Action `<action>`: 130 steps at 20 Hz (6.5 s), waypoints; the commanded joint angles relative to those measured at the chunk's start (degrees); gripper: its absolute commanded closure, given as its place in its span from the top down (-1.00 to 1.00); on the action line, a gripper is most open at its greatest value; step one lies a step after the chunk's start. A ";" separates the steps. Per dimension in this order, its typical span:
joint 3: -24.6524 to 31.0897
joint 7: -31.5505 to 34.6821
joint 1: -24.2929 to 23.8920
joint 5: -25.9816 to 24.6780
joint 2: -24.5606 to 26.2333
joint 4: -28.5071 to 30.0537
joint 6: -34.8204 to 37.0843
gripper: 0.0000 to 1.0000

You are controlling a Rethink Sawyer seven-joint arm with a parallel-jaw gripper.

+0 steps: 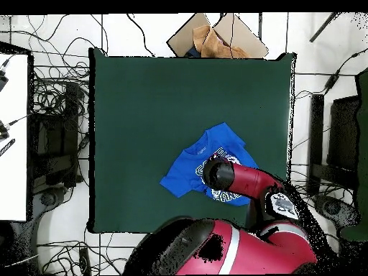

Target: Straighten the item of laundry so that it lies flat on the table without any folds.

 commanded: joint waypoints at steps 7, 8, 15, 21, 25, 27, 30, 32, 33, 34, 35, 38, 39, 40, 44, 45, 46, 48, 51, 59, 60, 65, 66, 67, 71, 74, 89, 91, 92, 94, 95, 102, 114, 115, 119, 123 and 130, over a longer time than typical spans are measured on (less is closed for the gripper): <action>1.65 5.92 0.68 1.72 3.01 -3.17 1.19 1.00; 1.99 5.87 0.71 1.97 2.05 -2.76 1.95 1.00; 7.39 6.16 0.15 6.30 -2.15 -2.99 6.88 1.00; 5.92 8.13 3.87 10.63 -3.37 -6.56 12.88 1.00; 5.78 8.85 5.02 12.33 -0.62 -9.22 10.86 1.00; 6.35 8.53 5.30 12.78 0.28 -9.26 10.37 1.00; 5.25 7.74 6.51 11.81 1.84 -8.44 8.65 1.00; 2.41 8.29 8.32 10.13 4.46 -8.25 4.88 1.00; 0.39 8.92 9.53 8.98 6.25 -8.39 2.09 1.00; -1.15 8.54 10.27 7.78 7.94 -8.90 1.06 1.00; -2.51 8.52 10.95 6.95 9.64 -9.13 -0.61 1.00; -3.83 6.41 11.29 5.56 12.45 -9.66 -1.57 1.00; -4.17 5.75 11.59 5.24 12.92 -9.78 -1.30 1.00; -4.51 5.09 11.89 4.92 13.40 -9.90 -1.03 1.00; -7.15 4.55 13.33 4.74 14.98 -11.48 0.63 1.00; -8.08 4.80 13.75 4.83 15.46 -12.16 0.68 1.00; -8.37 5.51 13.81 5.23 15.71 -11.92 -0.20 1.00; -5.89 7.29 11.12 6.66 15.79 -10.51 -5.09 1.00; -4.97 7.34 10.08 7.34 15.90 -10.85 -5.37 1.00; -2.01 7.73 8.23 8.04 13.84 -8.68 -6.00 -1.00; -1.34 8.08 8.17 8.28 13.67 -8.48 -6.54 -1.00; 1.85 12.37 10.41 12.21 14.43 -8.19 -9.05 -1.00; 2.57 13.15 10.73 13.17 14.84 -8.39 -9.70 -1.00; 3.69 13.77 10.76 14.10 15.36 -8.57 -10.35 -1.00; 5.56 16.17 12.24 18.25 16.67 -10.03 -11.77 -1.00; 7.27 16.79 12.64 20.81 17.31 -10.91 -12.85 -1.00; 2.89 12.50 18.32 28.18 13.69 -16.78 3.97 -1.00; 1.73 12.34 19.14 28.79 13.70 -18.40 7.83 -1.00; 1.14 12.37 19.60 29.12 13.83 -19.23 9.45 -1.00; -0.01 12.43 20.63 29.58 14.54 -20.98 11.36 -1.00; 0.14 11.97 20.68 29.74 15.10 -21.68 11.24 -1.00; -3.52 14.96 23.76 32.16 19.44 -27.56 14.62 -1.00; 0.40 15.34 24.90 38.07 18.26 -24.20 9.74 -1.00; 0.82 15.33 24.94 38.74 18.03 -23.81 9.46 -1.00; 1.45 15.57 25.59 40.82 17.56 -22.93 8.80 -1.00; 2.47 15.32 25.56 42.64 16.80 -21.59 8.31 -1.00; 5.64 12.55 24.45 43.01 15.51 -19.76 2.26 -1.00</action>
